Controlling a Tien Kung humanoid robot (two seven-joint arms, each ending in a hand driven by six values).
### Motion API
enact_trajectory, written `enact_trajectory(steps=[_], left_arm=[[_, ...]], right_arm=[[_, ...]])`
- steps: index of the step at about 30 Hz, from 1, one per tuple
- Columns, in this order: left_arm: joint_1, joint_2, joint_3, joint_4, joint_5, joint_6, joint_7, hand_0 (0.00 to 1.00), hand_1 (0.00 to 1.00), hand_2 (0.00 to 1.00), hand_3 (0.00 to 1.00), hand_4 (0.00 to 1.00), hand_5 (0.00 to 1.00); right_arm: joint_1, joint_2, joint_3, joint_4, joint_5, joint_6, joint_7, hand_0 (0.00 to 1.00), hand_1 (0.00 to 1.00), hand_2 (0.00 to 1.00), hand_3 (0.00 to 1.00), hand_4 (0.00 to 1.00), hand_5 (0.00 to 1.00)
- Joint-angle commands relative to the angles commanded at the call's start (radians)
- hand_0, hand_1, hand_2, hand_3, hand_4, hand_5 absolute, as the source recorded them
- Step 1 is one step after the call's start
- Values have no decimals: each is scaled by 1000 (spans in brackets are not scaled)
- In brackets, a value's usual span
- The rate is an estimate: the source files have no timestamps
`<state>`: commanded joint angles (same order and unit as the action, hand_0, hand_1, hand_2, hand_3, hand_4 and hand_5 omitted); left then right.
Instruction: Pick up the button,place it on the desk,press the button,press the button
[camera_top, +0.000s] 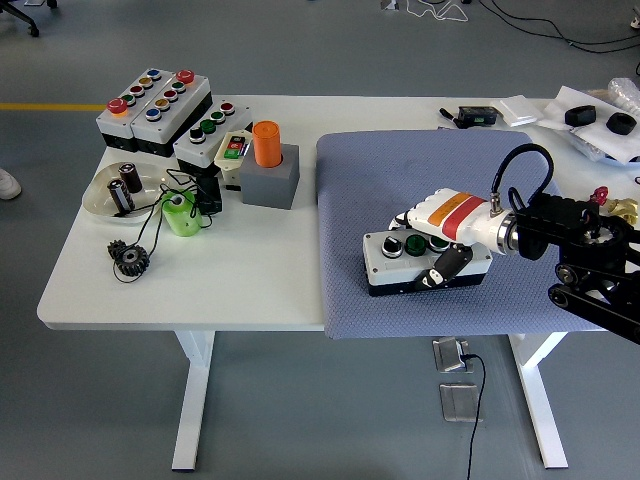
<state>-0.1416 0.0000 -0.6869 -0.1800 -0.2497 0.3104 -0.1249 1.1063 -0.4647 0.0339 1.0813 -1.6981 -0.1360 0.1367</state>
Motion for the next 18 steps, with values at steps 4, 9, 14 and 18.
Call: enact_trajectory(steps=[4,9,14,18], left_arm=[[-1,0,0,0,0,1,0,651,705,726,512,316,933],[3,0,-8,0,15,5,3,651,705,726,512,317,933],[7,0,-12,0,24,6,5,650,706,727,512,316,934],[10,0,-13,0,28,6,6,650,706,727,512,316,934]], right_arm=[[-9,-7,18,-6,14,2,-2,63,57,235,400,470,67],[-26,-7,45,-35,36,-2,4,70,66,235,401,472,69],[-36,-5,57,-54,34,-4,3,160,136,303,455,485,67],[-43,-10,63,-56,14,-2,-14,160,136,303,455,485,67]])
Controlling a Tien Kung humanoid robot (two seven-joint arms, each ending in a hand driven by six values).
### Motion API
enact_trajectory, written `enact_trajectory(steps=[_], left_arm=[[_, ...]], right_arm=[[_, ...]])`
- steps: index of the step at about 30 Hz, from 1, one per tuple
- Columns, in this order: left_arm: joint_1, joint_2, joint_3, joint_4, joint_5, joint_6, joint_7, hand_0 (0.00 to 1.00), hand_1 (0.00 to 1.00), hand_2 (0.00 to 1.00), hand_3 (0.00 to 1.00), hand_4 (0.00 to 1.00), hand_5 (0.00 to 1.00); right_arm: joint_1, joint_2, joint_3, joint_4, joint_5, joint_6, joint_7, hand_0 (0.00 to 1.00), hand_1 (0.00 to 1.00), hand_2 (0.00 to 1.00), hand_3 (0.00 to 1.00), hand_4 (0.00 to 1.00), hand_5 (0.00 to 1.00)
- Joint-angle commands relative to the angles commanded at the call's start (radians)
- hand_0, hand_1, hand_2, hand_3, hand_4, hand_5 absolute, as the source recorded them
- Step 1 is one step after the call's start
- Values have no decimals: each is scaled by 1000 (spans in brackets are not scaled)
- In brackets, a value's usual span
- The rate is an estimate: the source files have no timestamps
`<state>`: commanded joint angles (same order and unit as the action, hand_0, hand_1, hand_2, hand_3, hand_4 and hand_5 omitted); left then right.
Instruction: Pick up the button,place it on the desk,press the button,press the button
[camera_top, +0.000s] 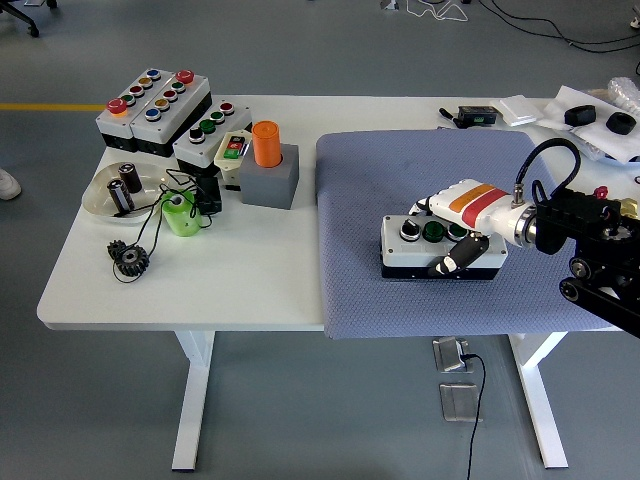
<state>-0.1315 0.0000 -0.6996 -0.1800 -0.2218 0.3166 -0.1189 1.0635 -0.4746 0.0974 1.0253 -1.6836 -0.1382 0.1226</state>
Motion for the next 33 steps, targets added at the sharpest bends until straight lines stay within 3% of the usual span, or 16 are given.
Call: enact_trajectory(steps=[1,6,7,12,13,18,19,24,25,33], left_arm=[[1,0,1,0,-1,0,0,651,706,726,512,317,934],[4,0,7,0,-6,-2,-1,651,706,726,512,317,934],[4,0,7,0,-6,-2,-1,651,706,726,512,316,933],[4,0,5,0,-6,-3,-1,651,706,726,512,316,933],[3,0,6,0,-8,-4,-2,651,706,726,512,315,933],[1,0,8,0,-9,-4,-2,651,706,726,512,315,933],[1,0,9,0,-10,-4,-2,651,705,726,512,315,932],[1,0,9,0,-11,-4,-3,651,705,726,512,315,932],[1,0,8,0,-11,-4,-3,651,705,726,512,315,931],[3,0,-5,0,-1,-3,-2,650,706,726,512,315,932]], right_arm=[[-2,-1,3,1,-8,2,-5,378,250,403,536,580,107],[-5,-2,2,3,-34,12,-19,378,250,403,536,580,107],[-5,-2,0,3,-36,13,-20,529,440,509,656,704,170],[-8,-5,-4,3,-55,36,-34,529,440,509,656,704,170],[-7,-8,-3,5,-53,37,-35,688,616,700,832,745,183],[-9,-14,8,10,-34,52,-35,688,616,700,832,745,183],[-10,-15,10,12,-30,60,-34,806,726,836,944,782,207],[-15,-26,25,24,-4,85,-27,806,726,836,944,782,207],[-16,-28,28,25,-1,88,-27,905,854,967,998,855,248],[-60,-91,136,121,136,160,-65,933,889,993,998,874,275]])
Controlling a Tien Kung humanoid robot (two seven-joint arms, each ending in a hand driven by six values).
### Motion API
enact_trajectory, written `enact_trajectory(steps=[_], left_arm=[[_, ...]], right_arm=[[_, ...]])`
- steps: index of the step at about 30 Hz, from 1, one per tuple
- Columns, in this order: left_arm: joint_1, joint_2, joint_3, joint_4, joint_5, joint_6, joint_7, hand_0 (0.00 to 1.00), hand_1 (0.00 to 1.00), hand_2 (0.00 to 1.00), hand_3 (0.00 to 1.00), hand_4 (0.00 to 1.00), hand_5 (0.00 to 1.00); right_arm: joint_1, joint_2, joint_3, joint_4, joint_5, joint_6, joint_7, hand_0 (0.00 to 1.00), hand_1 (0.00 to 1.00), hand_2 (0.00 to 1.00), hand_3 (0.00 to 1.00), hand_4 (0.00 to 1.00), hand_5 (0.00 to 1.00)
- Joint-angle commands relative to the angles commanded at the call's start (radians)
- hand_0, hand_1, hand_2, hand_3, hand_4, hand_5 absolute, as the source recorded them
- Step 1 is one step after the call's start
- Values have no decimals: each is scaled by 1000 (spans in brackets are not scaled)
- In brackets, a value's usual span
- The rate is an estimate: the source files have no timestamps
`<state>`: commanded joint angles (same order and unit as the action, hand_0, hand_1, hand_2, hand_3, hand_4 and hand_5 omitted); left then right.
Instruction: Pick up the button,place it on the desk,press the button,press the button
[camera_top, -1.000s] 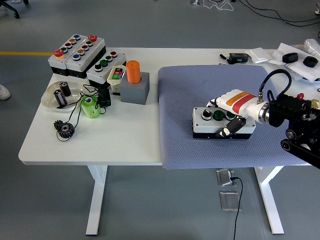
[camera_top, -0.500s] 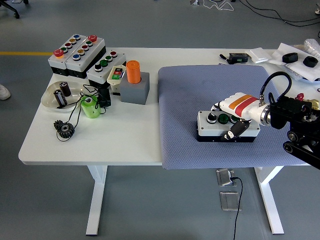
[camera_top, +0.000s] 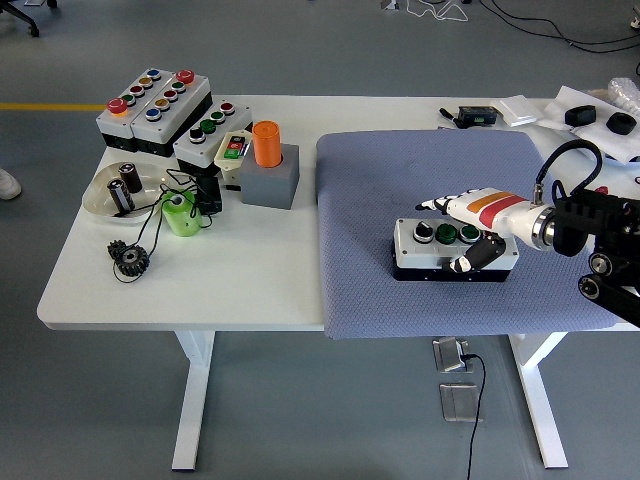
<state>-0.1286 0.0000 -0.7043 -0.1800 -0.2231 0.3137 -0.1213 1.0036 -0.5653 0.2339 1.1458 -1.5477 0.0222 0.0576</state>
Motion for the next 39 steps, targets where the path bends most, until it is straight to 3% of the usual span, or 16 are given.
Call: enact_trajectory(steps=[3,5,9,10,13,15,16,21,22,26,39], left_arm=[[0,0,0,0,2,-1,0,650,706,726,512,315,932],[0,0,-1,0,4,0,0,650,705,726,512,315,932],[0,0,-3,0,2,-2,-2,650,705,726,512,315,932],[0,0,-3,0,4,-2,-1,650,705,726,512,315,931],[0,0,-2,0,6,-2,-1,650,705,726,512,315,931],[0,0,-1,0,8,-2,0,650,705,726,512,315,931],[0,0,-1,0,8,-2,0,650,705,726,512,315,932],[0,0,0,0,8,-1,0,650,705,726,512,315,932],[0,0,0,0,8,-1,0,650,705,725,512,315,933],[-1,0,-3,0,12,-1,1,650,705,725,512,315,933],[-5,0,-4,0,10,-1,2,650,705,724,513,314,934]], right_arm=[[-44,-48,84,66,47,2,-7,933,889,993,998,874,275],[-72,-80,139,109,70,-9,-7,899,832,937,998,862,309],[-148,-161,266,204,132,-79,-24,899,832,937,998,862,309],[-167,-184,296,228,149,-101,-33,626,407,500,911,825,377],[-194,-225,334,264,201,-121,-48,626,407,500,911,825,377],[-210,-253,334,282,252,-106,-64,626,407,500,911,825,377],[-215,-262,333,287,268,-100,-70,246,2,169,781,716,456],[-245,-293,315,305,290,-45,-122,246,2,169,781,716,456],[-249,-294,314,305,290,-30,-136,142,2,75,734,678,452],[-259,-292,314,300,286,6,-174,142,2,75,734,678,452],[-241,-247,290,263,269,24,-215,136,2,60,728,663,467]])
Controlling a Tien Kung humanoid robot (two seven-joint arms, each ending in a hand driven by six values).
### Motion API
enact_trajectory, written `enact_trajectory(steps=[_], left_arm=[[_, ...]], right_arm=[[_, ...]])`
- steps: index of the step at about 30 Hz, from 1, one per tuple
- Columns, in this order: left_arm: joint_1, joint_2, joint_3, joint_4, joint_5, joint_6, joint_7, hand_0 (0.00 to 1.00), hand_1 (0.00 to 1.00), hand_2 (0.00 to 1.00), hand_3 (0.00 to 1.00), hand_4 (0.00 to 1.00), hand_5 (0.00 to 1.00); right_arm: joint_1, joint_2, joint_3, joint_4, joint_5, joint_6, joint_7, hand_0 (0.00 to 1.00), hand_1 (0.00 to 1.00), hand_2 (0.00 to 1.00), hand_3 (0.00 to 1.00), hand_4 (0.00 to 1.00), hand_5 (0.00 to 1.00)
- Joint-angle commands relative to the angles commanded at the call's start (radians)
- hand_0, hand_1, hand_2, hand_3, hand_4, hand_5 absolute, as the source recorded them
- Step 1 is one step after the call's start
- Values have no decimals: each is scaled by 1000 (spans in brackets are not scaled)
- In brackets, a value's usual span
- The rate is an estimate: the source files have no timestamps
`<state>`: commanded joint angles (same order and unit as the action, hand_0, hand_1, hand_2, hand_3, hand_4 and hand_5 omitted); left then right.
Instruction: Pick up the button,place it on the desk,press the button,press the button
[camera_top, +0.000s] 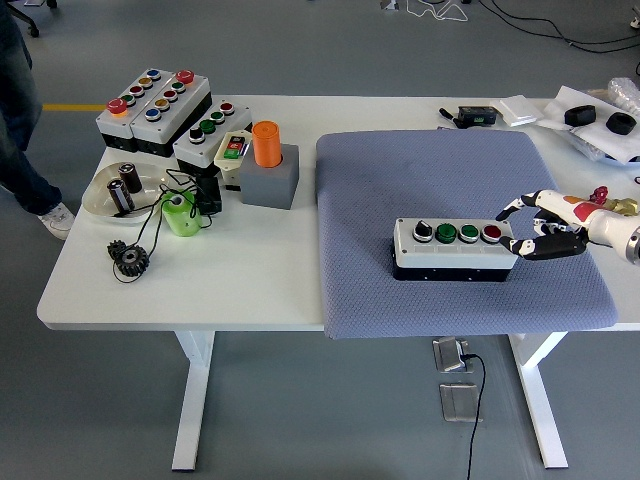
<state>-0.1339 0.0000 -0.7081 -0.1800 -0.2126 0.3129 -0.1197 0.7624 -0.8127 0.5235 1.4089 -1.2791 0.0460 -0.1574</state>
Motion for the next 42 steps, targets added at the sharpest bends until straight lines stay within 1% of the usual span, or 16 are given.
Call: enact_trajectory(steps=[5,25,35,37,40,42], left_arm=[[-2,0,1,0,-1,0,0,650,705,724,511,314,936],[-10,0,-6,0,6,3,3,651,704,723,511,313,938],[-10,0,-4,0,8,3,4,650,705,724,511,313,938],[-10,0,0,0,4,2,3,650,705,724,511,313,938],[-12,0,-3,0,3,1,2,650,705,723,511,313,937],[-13,0,-4,0,4,1,2,650,705,723,511,313,937]], right_arm=[[4,16,-10,-18,-14,2,-9,135,2,60,728,662,477],[13,36,-48,-52,-25,15,-30,135,2,62,723,658,499],[14,39,-39,-19,-45,6,-35,135,2,62,720,659,514],[6,36,-18,-6,-47,4,-34,135,2,62,720,659,514],[-6,24,38,43,-48,-1,-35,135,2,62,720,658,519],[-2,23,54,68,-47,-2,-36,135,2,62,720,658,519]])
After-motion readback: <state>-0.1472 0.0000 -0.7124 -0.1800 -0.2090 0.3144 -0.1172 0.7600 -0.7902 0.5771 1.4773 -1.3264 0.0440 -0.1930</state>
